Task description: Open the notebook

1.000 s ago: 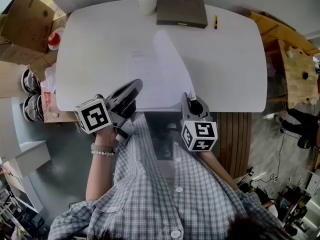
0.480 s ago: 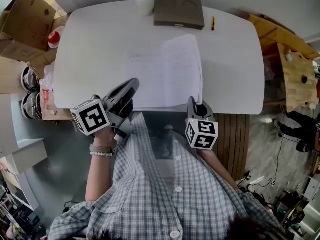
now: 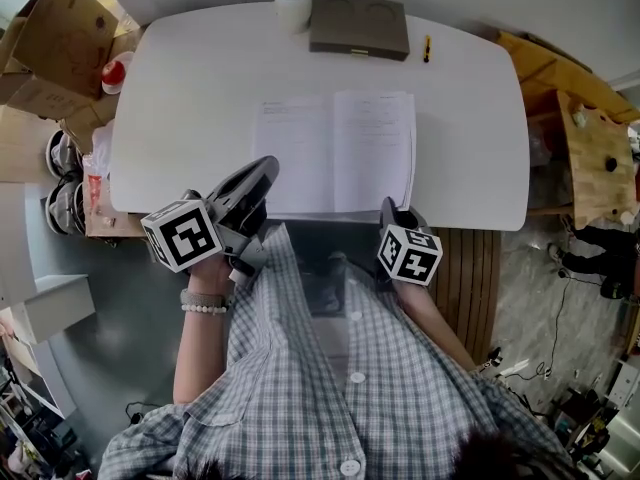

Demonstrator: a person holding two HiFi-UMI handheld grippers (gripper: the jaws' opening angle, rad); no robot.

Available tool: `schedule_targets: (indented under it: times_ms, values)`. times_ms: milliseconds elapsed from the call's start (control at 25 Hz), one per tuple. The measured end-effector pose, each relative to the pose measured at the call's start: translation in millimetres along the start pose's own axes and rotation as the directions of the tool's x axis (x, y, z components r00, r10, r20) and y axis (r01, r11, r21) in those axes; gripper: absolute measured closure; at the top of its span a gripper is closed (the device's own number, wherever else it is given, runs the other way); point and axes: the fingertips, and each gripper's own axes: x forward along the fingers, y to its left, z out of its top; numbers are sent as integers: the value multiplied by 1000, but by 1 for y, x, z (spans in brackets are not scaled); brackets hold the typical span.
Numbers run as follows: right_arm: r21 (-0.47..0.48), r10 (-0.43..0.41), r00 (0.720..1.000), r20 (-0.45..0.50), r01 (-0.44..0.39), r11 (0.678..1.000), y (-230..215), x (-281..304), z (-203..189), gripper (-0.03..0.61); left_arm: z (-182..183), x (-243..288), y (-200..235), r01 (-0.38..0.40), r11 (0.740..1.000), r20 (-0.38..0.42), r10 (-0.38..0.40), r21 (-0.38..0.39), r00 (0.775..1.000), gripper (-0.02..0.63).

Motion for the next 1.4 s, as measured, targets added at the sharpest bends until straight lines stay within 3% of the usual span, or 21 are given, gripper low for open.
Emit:
schedule_targets:
  times_ms: [240,760,1040,1200,1400]
  values:
    - [72,33,999,-11,-33,997,-6,7,-6,530,-1,-5,-3,-1,1000,11,1,13,1000,604]
    - [93,66,998,-15,-65,994,-19,0,-7,430,-13,-11,-11,-13,999,19,12,34,1000,604]
    - [113,45,999,-13,-43,993,-31,-6,-10,419,-17,-10,-14,-10,998,10,9,54,1000,604]
    - [145,-11,1000,-5,12,989,-51,-16,-12,420,-18,-10,-16,-7,998,10,6,61,1000,604]
    - [105,-28,997,69,21,994,-65,-37,6,422,-19,-5,-21,3,997,4,-3,80,1000,604]
